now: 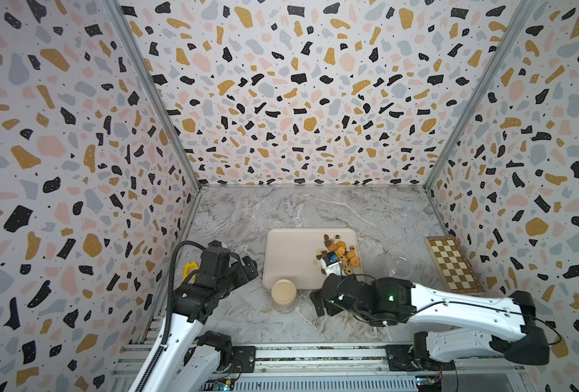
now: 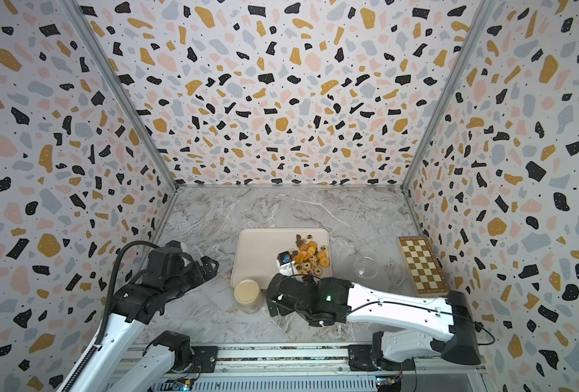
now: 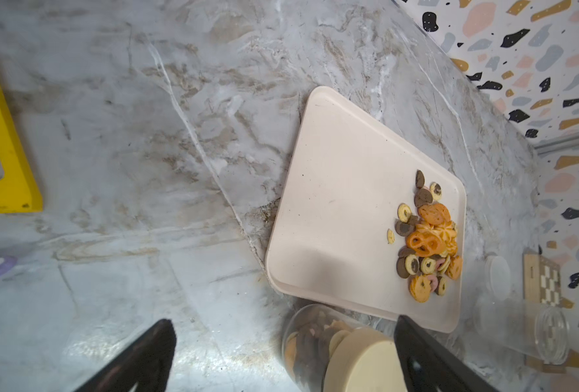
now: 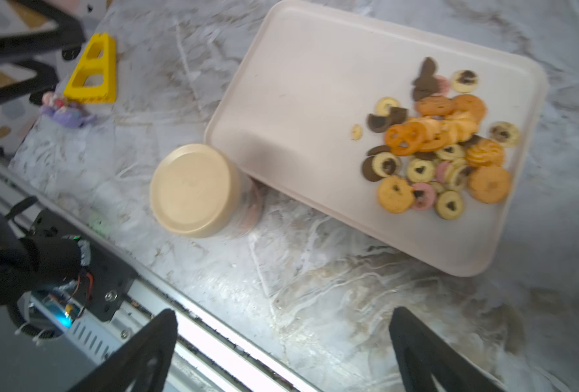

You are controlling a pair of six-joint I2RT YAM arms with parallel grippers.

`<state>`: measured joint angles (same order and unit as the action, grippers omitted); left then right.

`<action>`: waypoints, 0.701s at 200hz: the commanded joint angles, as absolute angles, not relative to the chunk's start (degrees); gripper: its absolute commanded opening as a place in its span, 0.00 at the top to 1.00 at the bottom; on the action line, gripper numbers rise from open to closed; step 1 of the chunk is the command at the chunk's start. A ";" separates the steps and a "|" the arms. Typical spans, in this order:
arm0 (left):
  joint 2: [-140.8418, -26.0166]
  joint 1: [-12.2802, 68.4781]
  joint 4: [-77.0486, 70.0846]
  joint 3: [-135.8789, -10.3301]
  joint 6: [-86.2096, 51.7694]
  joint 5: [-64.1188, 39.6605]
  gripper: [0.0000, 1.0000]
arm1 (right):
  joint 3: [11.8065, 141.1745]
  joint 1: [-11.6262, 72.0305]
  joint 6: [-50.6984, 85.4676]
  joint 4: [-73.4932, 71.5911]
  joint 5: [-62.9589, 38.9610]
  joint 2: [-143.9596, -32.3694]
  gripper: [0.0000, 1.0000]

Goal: Pour the cookies out of the jar
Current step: Pick up the jar from the center of the board.

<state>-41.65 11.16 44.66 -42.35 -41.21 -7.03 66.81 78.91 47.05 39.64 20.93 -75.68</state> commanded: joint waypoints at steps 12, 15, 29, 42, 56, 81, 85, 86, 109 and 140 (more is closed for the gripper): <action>-44.40 6.07 41.87 -40.33 -43.54 -19.30 0.01 | 72.77 79.32 41.71 34.01 16.44 -82.94 0.00; -44.46 5.72 41.83 -40.20 -43.83 -19.40 0.01 | 73.20 79.24 41.50 33.95 16.19 -83.69 0.00; -44.06 3.73 41.99 -39.24 -44.52 -19.15 0.01 | 76.01 78.85 41.11 34.88 15.65 -87.47 0.00; -43.86 1.57 42.37 -38.70 -44.14 -18.01 0.01 | 77.52 78.71 40.63 34.68 15.58 -90.40 0.00; -44.18 -0.04 43.04 -38.39 -43.51 -17.66 0.01 | 78.26 78.58 39.99 33.45 15.05 -92.88 0.00; -43.79 -1.70 43.11 -37.38 -43.35 -18.27 0.01 | 79.75 78.47 39.02 31.91 15.48 -96.24 0.00; -43.69 -1.83 43.06 -37.31 -43.26 -18.36 0.01 | 80.37 78.34 38.95 32.21 15.73 -96.95 0.00; -43.64 -1.84 43.02 -37.29 -43.25 -18.37 0.00 | 80.53 78.32 38.90 32.28 15.77 -97.12 0.00; -42.85 -2.04 41.60 -36.40 -43.10 -18.96 0.01 | 83.96 77.96 38.24 34.00 17.65 -101.65 0.01; -42.65 -2.37 41.72 -36.03 -43.34 -17.92 0.00 | 87.05 77.28 39.66 36.56 20.99 -106.30 0.01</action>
<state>-43.31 -1.80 43.05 -36.71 -43.29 -17.74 84.75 78.02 39.53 33.95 18.20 -105.08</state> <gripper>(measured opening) 0.997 0.994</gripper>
